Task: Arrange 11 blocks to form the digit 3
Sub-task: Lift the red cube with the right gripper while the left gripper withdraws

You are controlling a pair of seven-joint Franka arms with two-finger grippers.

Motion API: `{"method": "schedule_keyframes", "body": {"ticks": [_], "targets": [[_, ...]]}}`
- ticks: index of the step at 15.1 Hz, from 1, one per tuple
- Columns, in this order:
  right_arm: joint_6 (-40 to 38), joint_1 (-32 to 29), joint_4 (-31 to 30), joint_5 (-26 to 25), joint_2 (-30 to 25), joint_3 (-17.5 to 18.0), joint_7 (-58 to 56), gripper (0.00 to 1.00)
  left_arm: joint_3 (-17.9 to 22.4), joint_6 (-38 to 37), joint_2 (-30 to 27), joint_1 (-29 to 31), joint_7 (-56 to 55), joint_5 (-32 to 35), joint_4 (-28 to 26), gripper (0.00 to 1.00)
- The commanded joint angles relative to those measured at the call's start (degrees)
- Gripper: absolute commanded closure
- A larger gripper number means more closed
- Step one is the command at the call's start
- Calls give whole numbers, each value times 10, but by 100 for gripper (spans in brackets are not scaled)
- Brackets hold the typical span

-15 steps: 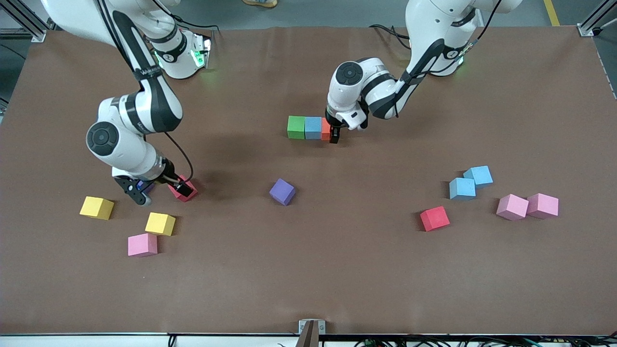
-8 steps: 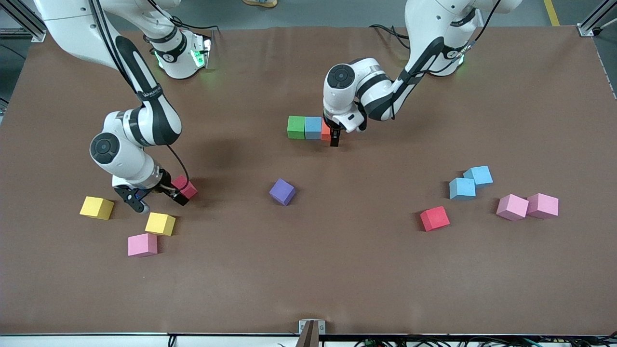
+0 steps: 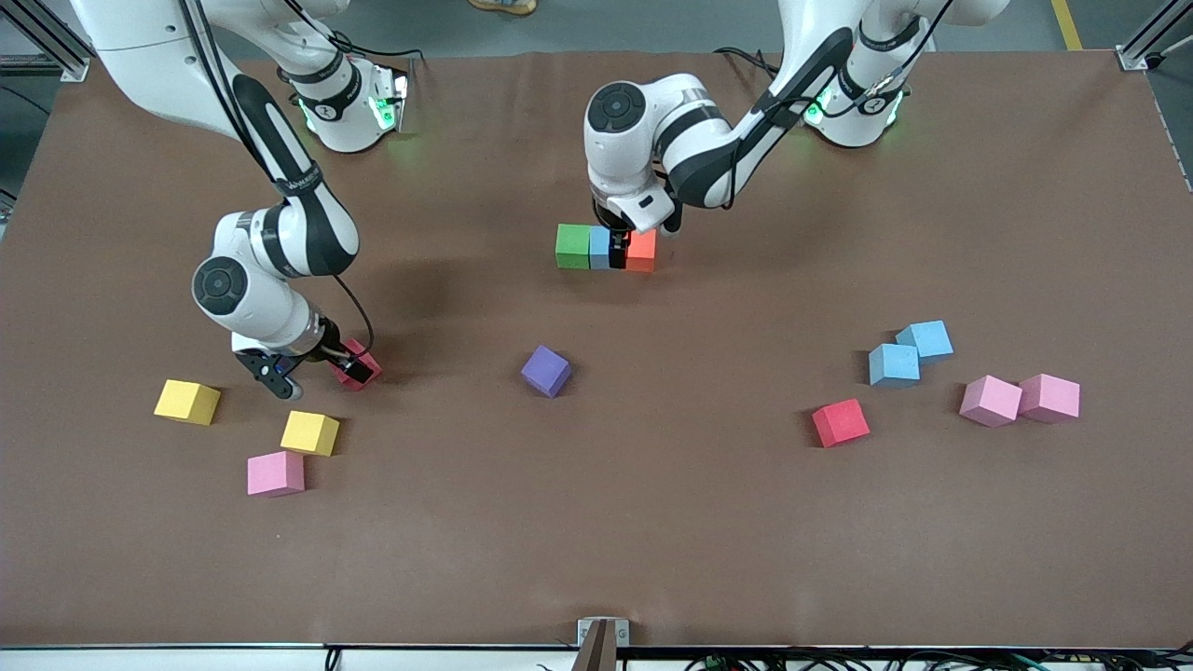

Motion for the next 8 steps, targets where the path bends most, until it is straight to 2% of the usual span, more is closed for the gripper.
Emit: {"method": "schedule_keyframes", "body": {"ticks": [1,6,8], "targets": [[11,-7,-9,-11,7,6,-3,2,1,-65,3,8,27,2,53,0],[14,-11,1,-14,19,6,-3,21,4,-137,7,82,190,5,138,0],[14,-11,7,-13,25,6,-3,37,5,-152,9,123,279,7,172,0]]}}
